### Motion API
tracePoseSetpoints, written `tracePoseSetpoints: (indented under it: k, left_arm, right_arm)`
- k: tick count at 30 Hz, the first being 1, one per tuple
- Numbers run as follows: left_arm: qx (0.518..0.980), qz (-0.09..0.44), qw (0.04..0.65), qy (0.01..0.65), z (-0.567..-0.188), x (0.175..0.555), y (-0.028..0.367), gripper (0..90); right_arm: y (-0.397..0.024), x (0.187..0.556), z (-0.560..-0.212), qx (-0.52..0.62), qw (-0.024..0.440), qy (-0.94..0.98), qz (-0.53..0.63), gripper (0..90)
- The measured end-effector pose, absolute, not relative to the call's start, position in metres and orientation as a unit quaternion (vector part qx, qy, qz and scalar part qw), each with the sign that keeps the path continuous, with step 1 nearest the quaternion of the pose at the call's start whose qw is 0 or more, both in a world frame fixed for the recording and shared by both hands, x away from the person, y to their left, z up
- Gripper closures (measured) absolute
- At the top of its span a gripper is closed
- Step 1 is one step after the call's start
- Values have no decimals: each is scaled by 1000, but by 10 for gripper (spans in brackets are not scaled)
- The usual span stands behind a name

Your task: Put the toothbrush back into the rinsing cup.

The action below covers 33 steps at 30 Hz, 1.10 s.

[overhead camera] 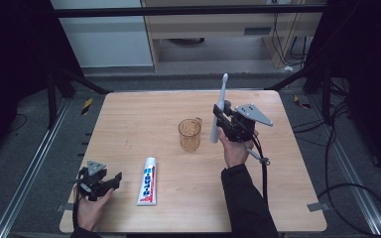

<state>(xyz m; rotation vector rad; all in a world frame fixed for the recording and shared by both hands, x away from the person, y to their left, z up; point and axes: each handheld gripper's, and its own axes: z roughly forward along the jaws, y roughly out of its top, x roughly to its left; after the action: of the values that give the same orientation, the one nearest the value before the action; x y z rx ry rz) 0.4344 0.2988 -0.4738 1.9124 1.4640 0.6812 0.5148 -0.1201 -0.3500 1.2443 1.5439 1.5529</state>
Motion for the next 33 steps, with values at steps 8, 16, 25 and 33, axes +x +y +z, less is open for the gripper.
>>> tracePoseSetpoints:
  k: [8, 16, 25, 33]
  left_arm:
    - [725, 258, 314, 556, -474, 435, 299, 395]
    - [725, 257, 315, 556, -474, 436, 299, 395]
    - [724, 256, 315, 557, -474, 436, 300, 396]
    - [723, 256, 316, 558, -474, 436, 301, 397]
  right_arm:
    - [-110, 527, -341, 459, 317, 573, 600, 675]
    - [-101, 536, -341, 459, 323, 557, 612, 675]
    - [-91, 549, -344, 457, 331, 546, 620, 675]
    - [-81, 559, -354, 454, 333, 554, 613, 674]
